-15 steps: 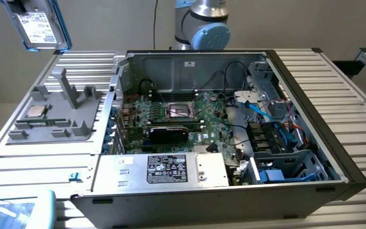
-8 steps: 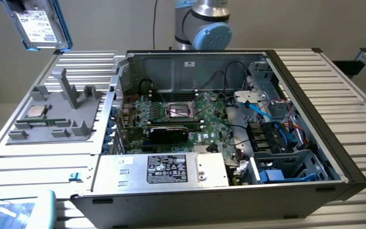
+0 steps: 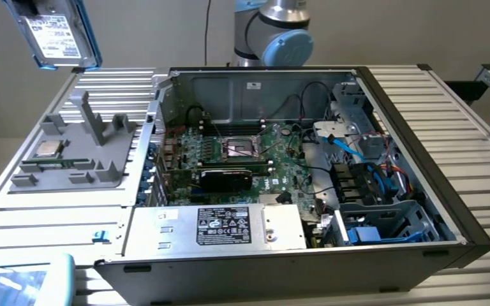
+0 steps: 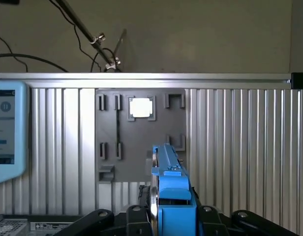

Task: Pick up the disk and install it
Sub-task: 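Pick up the disk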

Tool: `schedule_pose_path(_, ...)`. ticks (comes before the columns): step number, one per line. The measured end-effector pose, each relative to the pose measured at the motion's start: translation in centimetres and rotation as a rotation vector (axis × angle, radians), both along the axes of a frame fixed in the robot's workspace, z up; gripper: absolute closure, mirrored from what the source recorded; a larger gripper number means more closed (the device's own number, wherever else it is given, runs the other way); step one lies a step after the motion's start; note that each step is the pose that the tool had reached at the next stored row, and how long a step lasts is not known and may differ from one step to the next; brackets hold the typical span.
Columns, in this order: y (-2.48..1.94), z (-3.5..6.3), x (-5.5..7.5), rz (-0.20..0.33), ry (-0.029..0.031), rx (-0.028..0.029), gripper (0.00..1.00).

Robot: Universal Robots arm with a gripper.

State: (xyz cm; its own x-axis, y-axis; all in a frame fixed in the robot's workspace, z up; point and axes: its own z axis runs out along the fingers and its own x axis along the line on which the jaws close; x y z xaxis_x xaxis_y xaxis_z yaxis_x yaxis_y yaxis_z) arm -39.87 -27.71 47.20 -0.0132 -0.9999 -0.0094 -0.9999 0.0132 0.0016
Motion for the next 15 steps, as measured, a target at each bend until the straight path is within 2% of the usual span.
schedule_pose_path(3, -0.55, 0.05, 0.5, 0.0, 0.0005, 0.0066, 0.63)
schedule_pose_path(6, -1.13, 0.12, 0.8, 0.0, 0.0052, 0.0114, 0.63)
schedule_pose_path(10, -2.2, 0.4, 1.3, 0.0, 0.0116, 0.0126, 0.63)
schedule_pose_path(15, -3.96, 0.74, 1.9, 0.0, 0.0265, 0.0126, 0.63)
